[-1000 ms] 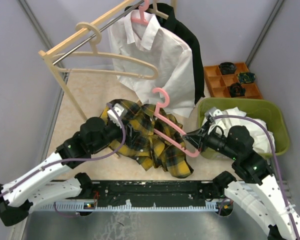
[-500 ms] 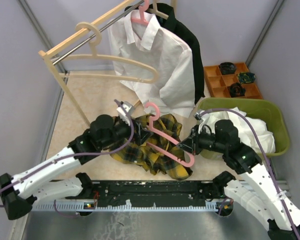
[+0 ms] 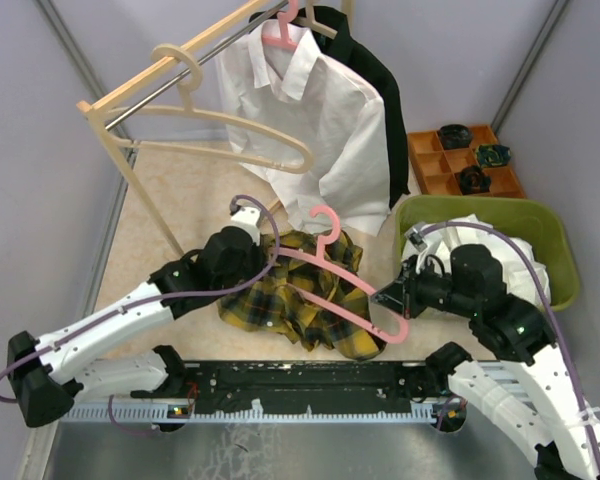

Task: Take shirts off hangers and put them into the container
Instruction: Remove the shirt from the hanger, then place the hanger at the clothesline.

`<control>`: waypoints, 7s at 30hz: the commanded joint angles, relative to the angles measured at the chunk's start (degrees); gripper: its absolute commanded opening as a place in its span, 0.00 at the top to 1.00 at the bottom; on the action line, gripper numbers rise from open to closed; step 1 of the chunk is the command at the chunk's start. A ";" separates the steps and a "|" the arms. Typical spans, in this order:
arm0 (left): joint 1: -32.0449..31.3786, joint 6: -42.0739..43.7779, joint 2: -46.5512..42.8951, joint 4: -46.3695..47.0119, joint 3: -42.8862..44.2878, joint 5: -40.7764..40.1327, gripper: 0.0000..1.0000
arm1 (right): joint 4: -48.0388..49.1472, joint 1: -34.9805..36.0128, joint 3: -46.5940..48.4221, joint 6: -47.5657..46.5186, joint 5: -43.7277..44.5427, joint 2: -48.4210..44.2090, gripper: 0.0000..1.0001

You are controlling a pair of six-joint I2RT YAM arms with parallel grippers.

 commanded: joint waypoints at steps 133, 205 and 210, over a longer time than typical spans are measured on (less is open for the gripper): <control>-0.18 -33.99 -11.91 44.20 -25.05 13.95 0.10 | 33.30 0.14 14.38 -25.61 11.70 13.70 1.00; -0.11 -28.43 -14.28 26.30 -17.81 11.32 0.01 | 46.35 5.32 6.65 -10.45 24.40 17.84 0.14; -0.10 -30.22 -16.23 22.55 -17.94 6.13 0.01 | 40.62 5.32 -0.17 -4.03 21.43 14.25 0.12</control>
